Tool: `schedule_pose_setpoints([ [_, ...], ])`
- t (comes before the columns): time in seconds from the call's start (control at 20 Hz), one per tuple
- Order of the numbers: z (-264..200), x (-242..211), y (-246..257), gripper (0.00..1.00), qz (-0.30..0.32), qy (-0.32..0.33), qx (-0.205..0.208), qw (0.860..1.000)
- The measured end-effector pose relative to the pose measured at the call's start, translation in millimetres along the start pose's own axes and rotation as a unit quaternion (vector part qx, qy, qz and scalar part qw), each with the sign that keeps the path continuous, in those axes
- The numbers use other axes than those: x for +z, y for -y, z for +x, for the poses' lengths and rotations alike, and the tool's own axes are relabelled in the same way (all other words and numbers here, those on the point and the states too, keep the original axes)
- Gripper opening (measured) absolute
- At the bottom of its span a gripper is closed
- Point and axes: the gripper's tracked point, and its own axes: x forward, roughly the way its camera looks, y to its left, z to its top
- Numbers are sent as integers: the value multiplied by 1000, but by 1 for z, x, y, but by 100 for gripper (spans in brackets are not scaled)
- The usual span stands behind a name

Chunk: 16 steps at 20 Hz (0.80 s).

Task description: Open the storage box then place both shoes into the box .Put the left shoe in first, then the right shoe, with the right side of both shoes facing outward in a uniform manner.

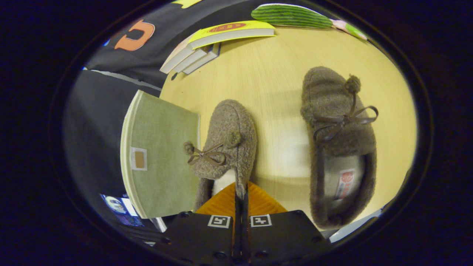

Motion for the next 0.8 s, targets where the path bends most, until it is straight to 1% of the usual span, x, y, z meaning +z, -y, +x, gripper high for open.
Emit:
schedule_pose_setpoints([
  [0.2, -46, -5, -34, 6, 5, 38, 28, 999],
  [0.4, -107, -12, -96, 6, -39, 77, 55, 995],
  [0.55, -141, -20, -151, 6, -68, 104, 72, 990],
  [0.65, -149, -19, -188, 6, -74, 123, 86, 986],
  [0.8, -137, -16, -233, 6, -67, 148, 80, 983],
])
